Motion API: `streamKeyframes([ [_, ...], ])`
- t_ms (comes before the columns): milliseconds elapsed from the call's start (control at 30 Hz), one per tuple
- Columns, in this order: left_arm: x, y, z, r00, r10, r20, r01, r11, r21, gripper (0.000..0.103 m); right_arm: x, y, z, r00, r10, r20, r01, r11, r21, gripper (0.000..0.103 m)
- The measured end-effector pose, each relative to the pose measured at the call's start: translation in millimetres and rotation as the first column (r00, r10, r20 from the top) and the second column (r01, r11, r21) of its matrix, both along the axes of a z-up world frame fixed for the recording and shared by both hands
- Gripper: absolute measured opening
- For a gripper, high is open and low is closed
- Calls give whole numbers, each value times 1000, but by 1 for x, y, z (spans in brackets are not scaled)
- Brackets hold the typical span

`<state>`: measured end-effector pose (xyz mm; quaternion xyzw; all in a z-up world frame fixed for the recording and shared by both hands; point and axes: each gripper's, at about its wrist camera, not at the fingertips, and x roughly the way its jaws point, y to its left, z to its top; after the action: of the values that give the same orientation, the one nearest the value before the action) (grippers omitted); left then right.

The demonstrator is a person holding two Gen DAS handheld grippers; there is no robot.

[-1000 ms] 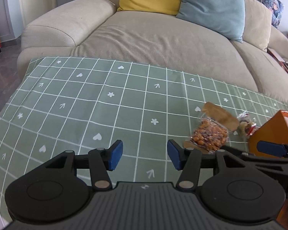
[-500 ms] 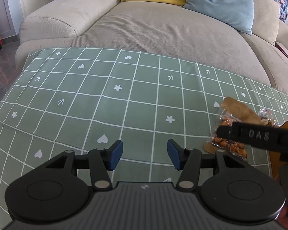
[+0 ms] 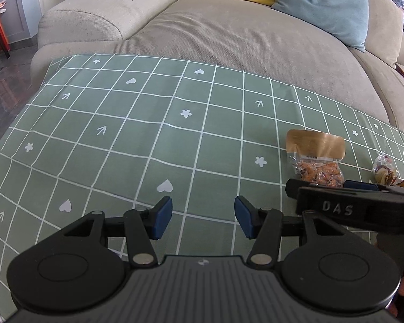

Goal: Organize snacks
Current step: 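Grasp the clear nut pack with the right tool, then carry the nut pack into the box with right tool while left tool approaches the candy bag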

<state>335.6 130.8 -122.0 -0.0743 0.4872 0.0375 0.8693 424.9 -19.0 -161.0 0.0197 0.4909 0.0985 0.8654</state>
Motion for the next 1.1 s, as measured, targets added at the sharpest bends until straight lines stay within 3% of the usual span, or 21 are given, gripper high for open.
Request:
streamKeyframes([
  [167,-3,0,0,1000,0,-7,0,1000,1,63,0,14,-3,999,45,20,-43,993,-112,80],
  [467,-4,-6,5,998,-54,-30,54,999,-8,63,3,12,2,998,57,-6,-57,992,-108,71],
  [600,-6,-9,12,997,-68,-26,68,998,1,63,-2,6,10,998,50,-29,-52,997,-57,70],
  [733,-6,-11,21,995,-99,-23,98,995,-9,56,-14,2,26,998,57,-2,-57,998,-30,70],
  [933,-13,-21,41,985,-172,9,172,984,-41,56,-32,-19,62,998,50,27,-51,999,3,70],
  [1100,-19,-42,59,968,-248,30,248,969,-3,56,-50,-45,95,998,42,47,-42,999,2,70],
])
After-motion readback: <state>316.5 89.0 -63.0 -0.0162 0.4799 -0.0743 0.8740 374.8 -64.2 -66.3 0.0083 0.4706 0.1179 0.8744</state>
